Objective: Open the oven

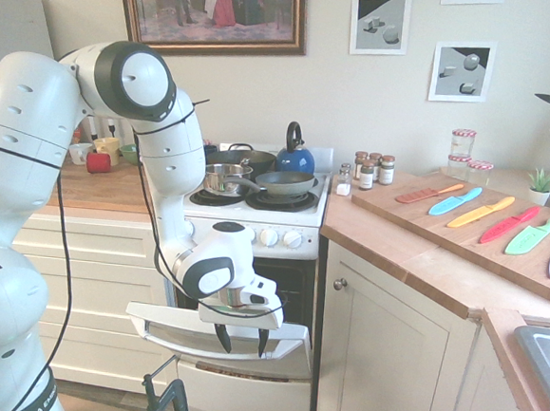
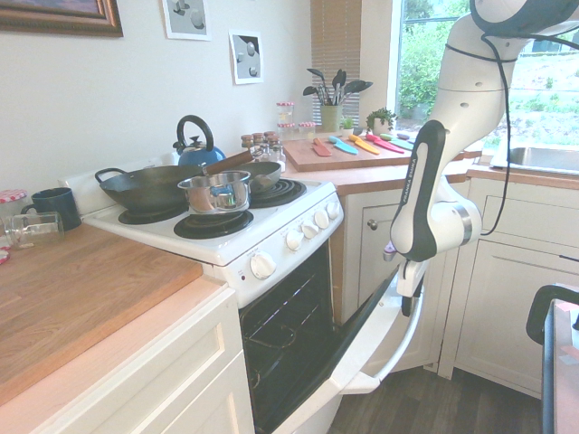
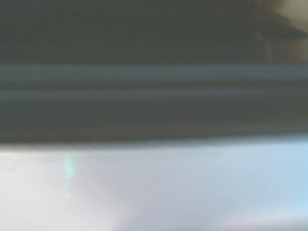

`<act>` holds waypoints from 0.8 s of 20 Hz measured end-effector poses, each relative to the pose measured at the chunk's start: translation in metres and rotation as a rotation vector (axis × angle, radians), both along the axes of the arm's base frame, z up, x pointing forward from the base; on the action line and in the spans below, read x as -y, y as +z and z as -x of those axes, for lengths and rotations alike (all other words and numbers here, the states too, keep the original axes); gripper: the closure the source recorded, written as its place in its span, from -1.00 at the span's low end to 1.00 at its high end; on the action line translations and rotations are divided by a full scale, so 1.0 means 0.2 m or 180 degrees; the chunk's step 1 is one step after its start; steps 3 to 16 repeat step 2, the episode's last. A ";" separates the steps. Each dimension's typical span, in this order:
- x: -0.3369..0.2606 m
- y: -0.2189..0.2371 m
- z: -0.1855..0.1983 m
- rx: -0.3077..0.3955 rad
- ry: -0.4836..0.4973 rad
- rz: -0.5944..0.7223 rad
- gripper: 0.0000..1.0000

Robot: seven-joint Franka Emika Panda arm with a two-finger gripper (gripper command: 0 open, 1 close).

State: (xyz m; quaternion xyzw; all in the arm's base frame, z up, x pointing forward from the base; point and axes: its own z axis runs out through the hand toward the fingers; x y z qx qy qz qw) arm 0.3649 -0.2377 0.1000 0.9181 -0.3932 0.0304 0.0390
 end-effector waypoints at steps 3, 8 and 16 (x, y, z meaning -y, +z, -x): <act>0.04 0.15 0.02 0.0004 0.0069 0.0043 -1.00; 0.04 0.15 0.02 0.0004 0.0069 0.0043 -1.00; 0.04 0.15 0.02 0.0004 0.0069 0.0043 -1.00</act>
